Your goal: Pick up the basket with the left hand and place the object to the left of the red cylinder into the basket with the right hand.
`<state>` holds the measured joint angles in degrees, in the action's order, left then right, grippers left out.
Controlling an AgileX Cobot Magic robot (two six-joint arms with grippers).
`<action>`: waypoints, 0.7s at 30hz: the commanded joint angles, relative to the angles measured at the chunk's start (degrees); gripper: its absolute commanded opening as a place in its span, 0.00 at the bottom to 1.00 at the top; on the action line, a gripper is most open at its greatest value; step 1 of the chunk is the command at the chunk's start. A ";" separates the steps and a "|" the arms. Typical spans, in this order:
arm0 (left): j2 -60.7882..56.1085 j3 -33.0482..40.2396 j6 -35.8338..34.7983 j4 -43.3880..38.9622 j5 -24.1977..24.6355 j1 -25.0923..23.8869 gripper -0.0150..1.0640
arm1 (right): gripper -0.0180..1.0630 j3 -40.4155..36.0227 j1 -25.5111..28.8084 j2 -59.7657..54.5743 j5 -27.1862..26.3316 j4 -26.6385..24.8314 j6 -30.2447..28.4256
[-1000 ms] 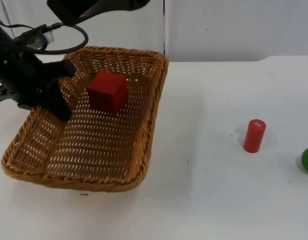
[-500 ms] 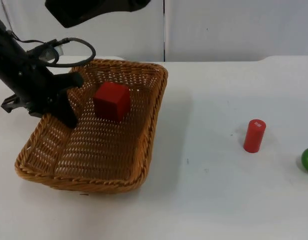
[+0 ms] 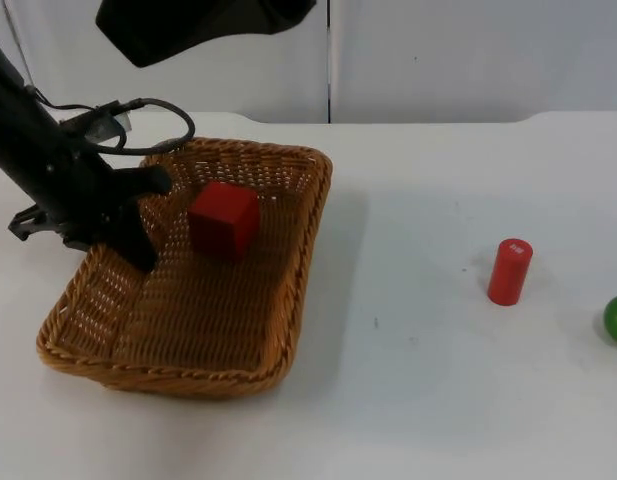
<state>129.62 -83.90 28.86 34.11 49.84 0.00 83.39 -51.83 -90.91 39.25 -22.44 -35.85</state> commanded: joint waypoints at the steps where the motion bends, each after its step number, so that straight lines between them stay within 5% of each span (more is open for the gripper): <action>1: -0.49 -0.53 2.00 0.95 -1.48 -0.11 0.01 | 0.94 -0.02 -0.03 0.55 0.18 -0.18 -0.54; 21: 0.76 -2.71 2.38 2.53 -2.79 -0.11 0.01 | 0.94 -0.02 -0.03 0.33 1.01 -0.31 -0.54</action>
<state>130.65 -86.04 30.23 34.83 49.48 -0.02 83.39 -51.83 -90.91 39.90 -22.44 -35.94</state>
